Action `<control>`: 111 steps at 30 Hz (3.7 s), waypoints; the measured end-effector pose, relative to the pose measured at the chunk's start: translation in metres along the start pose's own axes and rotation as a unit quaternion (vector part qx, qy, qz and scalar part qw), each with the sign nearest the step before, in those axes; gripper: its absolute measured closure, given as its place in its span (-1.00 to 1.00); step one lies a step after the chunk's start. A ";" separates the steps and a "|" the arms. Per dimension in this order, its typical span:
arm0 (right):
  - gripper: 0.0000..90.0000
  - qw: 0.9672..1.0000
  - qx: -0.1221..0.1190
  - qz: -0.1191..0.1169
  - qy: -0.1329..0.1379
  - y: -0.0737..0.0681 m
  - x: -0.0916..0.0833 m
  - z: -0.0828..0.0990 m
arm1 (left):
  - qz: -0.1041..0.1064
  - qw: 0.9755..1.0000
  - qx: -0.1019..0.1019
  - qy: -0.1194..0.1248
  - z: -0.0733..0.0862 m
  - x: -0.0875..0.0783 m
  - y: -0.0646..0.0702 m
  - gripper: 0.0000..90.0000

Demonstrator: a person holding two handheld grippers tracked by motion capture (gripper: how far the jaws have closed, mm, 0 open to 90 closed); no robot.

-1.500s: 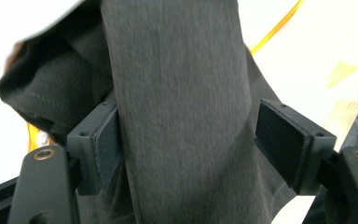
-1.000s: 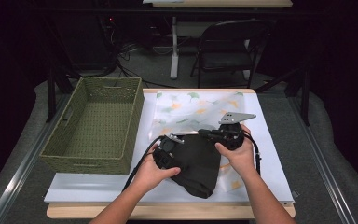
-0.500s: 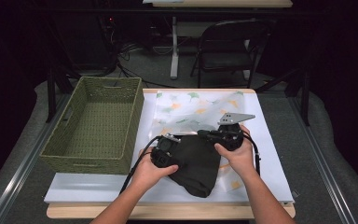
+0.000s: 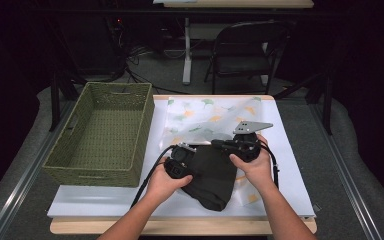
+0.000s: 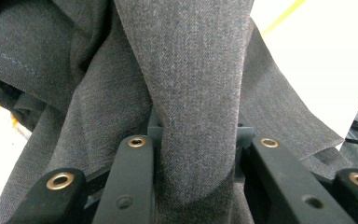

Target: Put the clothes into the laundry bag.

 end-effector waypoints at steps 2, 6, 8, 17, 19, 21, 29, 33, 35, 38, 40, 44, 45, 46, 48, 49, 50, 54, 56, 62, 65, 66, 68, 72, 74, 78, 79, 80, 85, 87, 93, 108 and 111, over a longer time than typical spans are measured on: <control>0.97 1.000 0.000 0.000 0.000 0.000 0.000 0.000 | -0.001 1.000 -0.001 0.004 -0.004 -0.001 0.001 0.61; 0.97 1.000 0.000 -0.002 -0.002 -0.002 0.002 0.000 | -0.002 1.000 0.003 0.007 -0.010 -0.002 0.002 0.63; 0.97 1.000 -0.001 -0.002 -0.002 -0.003 0.002 0.000 | -0.002 1.000 0.000 0.008 -0.014 -0.002 0.002 0.63; 0.97 1.000 0.001 -0.008 0.002 -0.005 0.003 -0.001 | -0.006 1.000 -0.016 0.024 -0.033 -0.003 -0.002 0.64; 0.97 1.000 -0.001 -0.009 0.002 -0.005 0.002 -0.002 | -0.007 0.999 -0.020 0.029 -0.038 -0.002 -0.003 0.64; 0.97 1.000 -0.001 -0.009 0.004 -0.006 0.002 -0.002 | -0.008 0.999 -0.024 0.034 -0.042 -0.001 -0.004 0.64; 0.97 1.000 -0.001 -0.008 0.008 -0.005 0.000 -0.003 | -0.036 0.998 -0.031 0.031 -0.047 0.015 -0.013 0.55; 0.97 1.000 0.003 -0.007 0.009 -0.003 -0.002 -0.003 | -0.033 0.998 -0.038 0.028 -0.043 0.018 -0.017 0.30; 0.97 1.000 0.005 -0.006 0.008 -0.002 -0.002 -0.002 | -0.037 0.998 -0.036 0.024 -0.041 0.017 -0.018 0.18; 0.97 1.000 0.003 -0.004 0.007 -0.001 -0.002 -0.002 | -0.038 0.998 -0.032 0.034 -0.042 0.013 -0.017 0.13; 0.97 1.000 0.003 -0.003 0.007 -0.001 -0.002 -0.002 | -0.034 0.998 -0.032 0.038 -0.043 0.009 -0.015 0.13; 0.97 1.000 0.005 -0.003 0.007 -0.001 -0.002 -0.001 | -0.031 0.999 -0.029 0.032 -0.041 0.002 -0.011 0.03; 0.97 1.000 0.005 -0.003 0.007 0.000 -0.002 -0.001 | -0.032 0.999 -0.027 0.032 -0.040 0.001 -0.009 -0.02; 0.96 1.000 0.005 -0.003 0.008 0.000 -0.002 -0.001 | -0.032 0.999 -0.025 0.032 -0.039 -0.001 -0.008 -0.06; 0.96 1.000 0.006 -0.003 0.007 -0.001 -0.002 -0.001 | -0.036 0.999 -0.017 0.032 -0.036 -0.005 -0.007 -0.11; 0.96 1.000 0.005 -0.003 0.008 0.000 -0.002 -0.001 | -0.037 0.999 -0.017 0.032 -0.035 -0.006 -0.006 -0.12; 0.96 1.000 0.005 -0.003 0.008 0.000 -0.002 -0.001 | -0.040 0.999 -0.013 0.031 -0.034 -0.007 -0.007 -0.12; 0.97 1.000 0.004 -0.002 0.007 -0.001 -0.002 -0.001 | -0.049 0.999 0.001 0.023 -0.024 -0.006 -0.009 -0.17; 0.96 1.000 0.003 -0.002 0.007 -0.001 -0.002 -0.001 | -0.051 0.999 0.005 0.017 -0.018 -0.004 -0.010 -0.18; 0.96 1.000 0.002 -0.003 0.004 -0.001 0.000 0.000 | -0.037 0.999 -0.007 0.015 -0.009 0.002 -0.011 -0.22; 0.96 1.000 0.002 -0.003 0.005 -0.001 0.000 0.000 | -0.036 0.999 -0.008 0.014 -0.007 0.004 -0.011 -0.23; 0.96 1.000 0.002 -0.003 0.005 -0.001 0.000 0.000 | -0.036 0.999 -0.008 0.014 -0.007 0.004 -0.011 -0.23; 0.96 1.000 0.002 -0.003 0.005 -0.001 0.000 0.000 | -0.036 0.999 -0.008 0.014 -0.007 0.004 -0.011 -0.23; 0.96 1.000 0.002 -0.003 0.005 -0.001 0.000 0.000 | -0.030 1.000 -0.010 0.002 -0.002 0.013 -0.009 -0.20; 0.96 1.000 0.004 -0.003 0.005 -0.002 0.000 0.000 | -0.030 1.000 -0.005 -0.007 0.000 0.019 -0.008 -0.04; 0.96 1.000 0.002 -0.002 0.004 -0.002 0.000 0.000 | -0.026 1.000 -0.006 -0.011 0.001 0.021 -0.008 0.10; 0.96 1.000 0.003 -0.002 0.004 -0.002 0.000 0.000 | -0.019 1.000 -0.012 -0.011 0.001 0.022 -0.007 0.16; 0.96 1.000 0.003 -0.002 0.004 -0.002 0.000 0.000 | -0.018 1.000 -0.011 -0.011 0.001 0.022 -0.007 0.19; 0.96 1.000 0.003 -0.002 0.003 -0.002 0.000 0.000 | -0.007 1.000 -0.019 -0.012 0.002 0.022 -0.006 0.36; 0.96 1.000 0.002 -0.002 0.003 -0.002 0.000 0.000 | -0.006 1.000 -0.021 -0.011 0.001 0.021 -0.006 0.42; 0.96 1.000 0.001 -0.002 0.002 -0.003 0.000 0.000 | -0.007 1.000 -0.025 0.005 -0.004 0.017 -0.005 0.50; 0.96 1.000 -0.002 -0.004 0.003 -0.005 0.001 -0.001 | -0.012 0.999 -0.041 0.031 -0.037 0.009 -0.010 0.53; 0.96 1.000 -0.002 -0.005 0.005 -0.005 0.001 -0.001 | -0.018 0.998 -0.045 0.036 -0.043 0.010 -0.011 0.53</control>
Point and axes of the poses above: each handheld gripper's, and its own axes: x roughly forward along the jaws, z roughly out of its underside, y roughly to its right, the point moved 10 cm from there along x, roughly forward along the jaws, and after that the axes turned 14 degrees about -z, right-handed, at the moved point
